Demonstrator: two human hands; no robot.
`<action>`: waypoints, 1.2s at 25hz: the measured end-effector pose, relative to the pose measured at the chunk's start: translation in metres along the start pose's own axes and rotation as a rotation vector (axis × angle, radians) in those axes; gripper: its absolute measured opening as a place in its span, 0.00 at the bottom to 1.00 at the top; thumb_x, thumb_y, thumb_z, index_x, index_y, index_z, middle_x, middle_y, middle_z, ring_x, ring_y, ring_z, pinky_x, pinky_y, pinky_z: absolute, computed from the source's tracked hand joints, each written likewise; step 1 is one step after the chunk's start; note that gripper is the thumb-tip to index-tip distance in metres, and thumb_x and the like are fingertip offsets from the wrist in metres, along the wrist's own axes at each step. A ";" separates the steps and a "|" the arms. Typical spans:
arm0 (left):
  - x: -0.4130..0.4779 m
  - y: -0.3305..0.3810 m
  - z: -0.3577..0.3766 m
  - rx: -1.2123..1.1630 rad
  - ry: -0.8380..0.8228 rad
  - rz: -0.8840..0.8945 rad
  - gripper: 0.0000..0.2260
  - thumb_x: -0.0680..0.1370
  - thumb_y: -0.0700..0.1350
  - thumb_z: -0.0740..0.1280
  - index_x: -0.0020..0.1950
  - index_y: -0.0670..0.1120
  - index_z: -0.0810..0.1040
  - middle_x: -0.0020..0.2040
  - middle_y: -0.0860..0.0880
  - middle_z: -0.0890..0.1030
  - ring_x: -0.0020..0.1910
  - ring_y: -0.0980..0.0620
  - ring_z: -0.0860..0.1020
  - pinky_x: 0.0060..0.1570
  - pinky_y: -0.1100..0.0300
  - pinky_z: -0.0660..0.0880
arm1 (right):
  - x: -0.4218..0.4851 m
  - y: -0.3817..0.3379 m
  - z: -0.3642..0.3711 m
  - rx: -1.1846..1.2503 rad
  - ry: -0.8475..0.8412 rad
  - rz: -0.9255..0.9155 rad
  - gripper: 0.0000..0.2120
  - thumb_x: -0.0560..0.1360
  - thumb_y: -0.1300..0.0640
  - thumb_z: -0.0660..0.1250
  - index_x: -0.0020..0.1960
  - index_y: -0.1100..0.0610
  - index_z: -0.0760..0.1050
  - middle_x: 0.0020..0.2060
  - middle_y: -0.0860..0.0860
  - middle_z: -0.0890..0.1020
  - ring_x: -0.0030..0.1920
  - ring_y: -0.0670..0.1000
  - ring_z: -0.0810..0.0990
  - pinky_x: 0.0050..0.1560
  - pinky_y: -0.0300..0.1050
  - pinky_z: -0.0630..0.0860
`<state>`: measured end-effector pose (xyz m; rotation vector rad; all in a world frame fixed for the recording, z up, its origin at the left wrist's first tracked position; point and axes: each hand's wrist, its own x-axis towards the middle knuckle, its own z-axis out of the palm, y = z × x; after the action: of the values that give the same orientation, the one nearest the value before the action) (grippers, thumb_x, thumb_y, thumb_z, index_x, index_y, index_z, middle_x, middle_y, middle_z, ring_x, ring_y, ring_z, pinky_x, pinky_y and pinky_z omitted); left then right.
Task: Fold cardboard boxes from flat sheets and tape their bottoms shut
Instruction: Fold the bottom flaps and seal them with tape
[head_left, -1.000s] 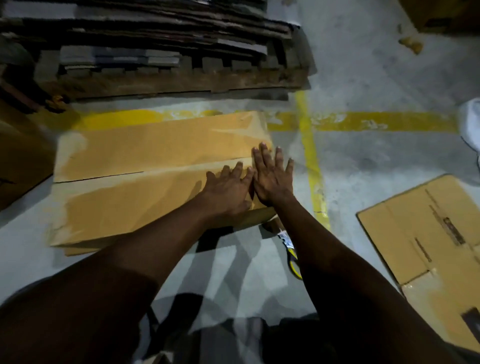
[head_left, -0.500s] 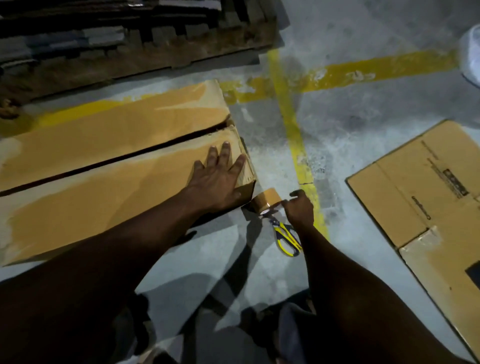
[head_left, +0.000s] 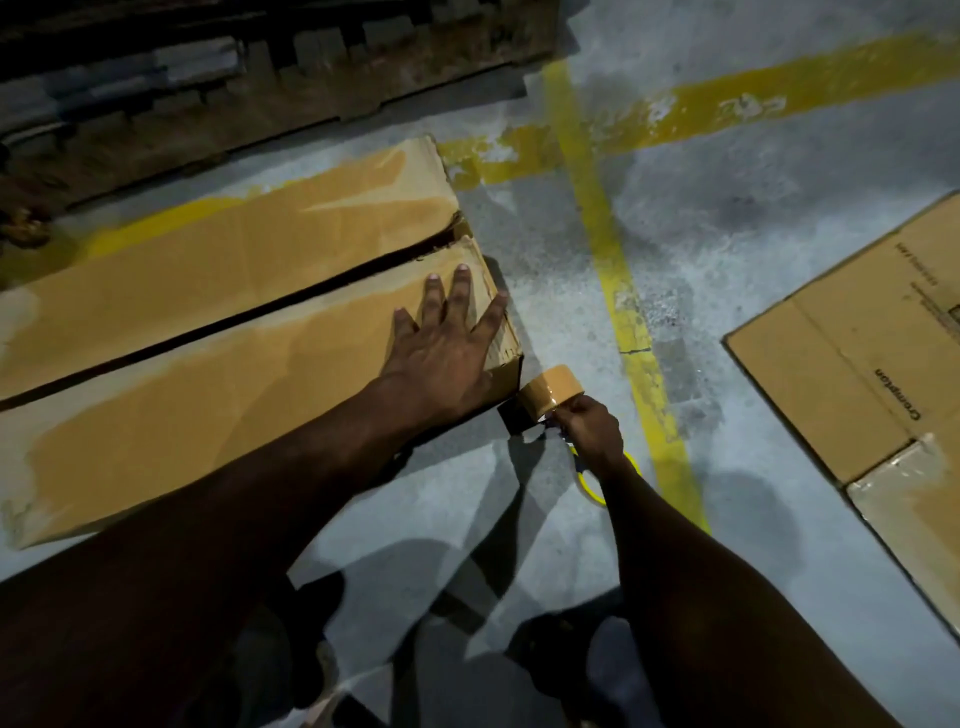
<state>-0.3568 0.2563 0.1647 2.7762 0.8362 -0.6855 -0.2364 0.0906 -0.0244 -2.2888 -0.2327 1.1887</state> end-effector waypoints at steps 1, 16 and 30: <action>0.000 0.001 0.001 0.003 0.005 0.001 0.37 0.79 0.56 0.60 0.78 0.52 0.38 0.77 0.40 0.34 0.76 0.34 0.40 0.69 0.31 0.53 | -0.002 0.004 -0.002 -0.089 0.014 -0.022 0.16 0.61 0.38 0.71 0.43 0.47 0.80 0.45 0.49 0.84 0.51 0.56 0.81 0.52 0.50 0.77; -0.005 -0.012 0.001 0.007 -0.007 0.082 0.35 0.80 0.56 0.58 0.78 0.54 0.37 0.77 0.41 0.32 0.77 0.37 0.38 0.72 0.35 0.52 | -0.009 0.066 -0.001 -0.855 0.129 -0.024 0.34 0.62 0.43 0.76 0.63 0.48 0.66 0.60 0.54 0.65 0.59 0.61 0.67 0.50 0.54 0.72; -0.050 -0.052 -0.062 -0.451 0.059 0.161 0.30 0.79 0.46 0.64 0.79 0.48 0.56 0.77 0.44 0.61 0.73 0.46 0.64 0.65 0.60 0.63 | -0.061 -0.065 -0.070 -0.582 0.802 -0.080 0.24 0.61 0.55 0.75 0.52 0.54 0.68 0.52 0.57 0.70 0.52 0.61 0.71 0.47 0.53 0.67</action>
<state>-0.3996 0.2928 0.2419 2.4275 0.6674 -0.3371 -0.2104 0.0944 0.0864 -3.0105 -0.3867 0.0811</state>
